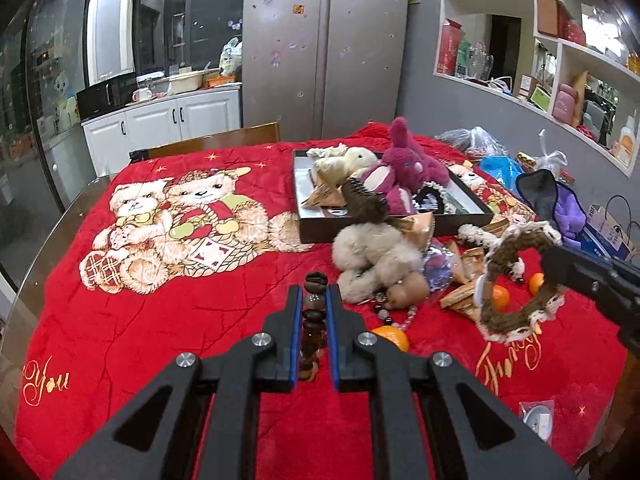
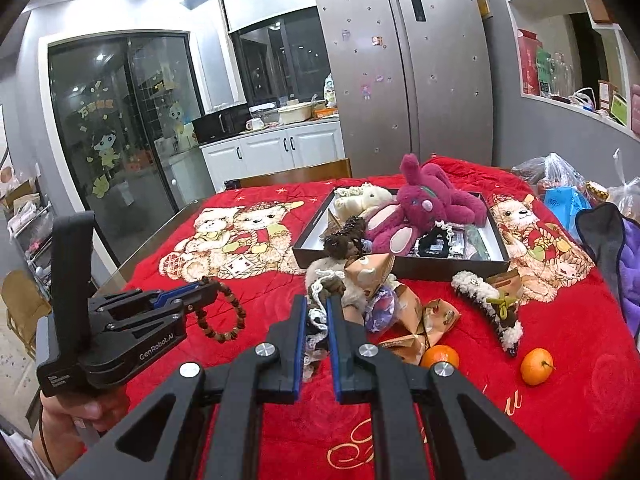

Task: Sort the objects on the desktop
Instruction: 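Lift the bracelet and lace ribbon and carry both over the box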

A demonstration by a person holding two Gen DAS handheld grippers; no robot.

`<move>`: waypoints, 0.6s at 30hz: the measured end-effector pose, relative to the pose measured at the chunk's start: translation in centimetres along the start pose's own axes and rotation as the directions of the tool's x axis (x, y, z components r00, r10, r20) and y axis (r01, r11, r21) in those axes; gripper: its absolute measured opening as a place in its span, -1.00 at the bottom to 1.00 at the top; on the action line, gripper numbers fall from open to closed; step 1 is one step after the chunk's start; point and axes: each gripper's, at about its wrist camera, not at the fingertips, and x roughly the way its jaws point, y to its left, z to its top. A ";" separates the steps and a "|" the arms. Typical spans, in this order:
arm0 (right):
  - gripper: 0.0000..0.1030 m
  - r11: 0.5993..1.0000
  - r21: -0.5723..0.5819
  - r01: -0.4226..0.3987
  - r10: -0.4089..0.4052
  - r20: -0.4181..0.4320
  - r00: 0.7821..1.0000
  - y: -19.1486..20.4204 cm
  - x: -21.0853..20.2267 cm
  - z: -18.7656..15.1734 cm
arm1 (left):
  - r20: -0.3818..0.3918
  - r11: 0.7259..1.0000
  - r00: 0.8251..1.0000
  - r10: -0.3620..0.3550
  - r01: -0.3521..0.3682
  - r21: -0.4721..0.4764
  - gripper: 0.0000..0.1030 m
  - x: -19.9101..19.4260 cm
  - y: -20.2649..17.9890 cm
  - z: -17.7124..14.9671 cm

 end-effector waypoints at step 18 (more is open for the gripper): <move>-0.80 0.997 0.007 0.072 -0.072 0.022 0.997 0.2 -1.1 1.2 | 0.037 0.998 0.998 -0.046 0.044 0.044 -0.78 -1.3 -3.6 3.7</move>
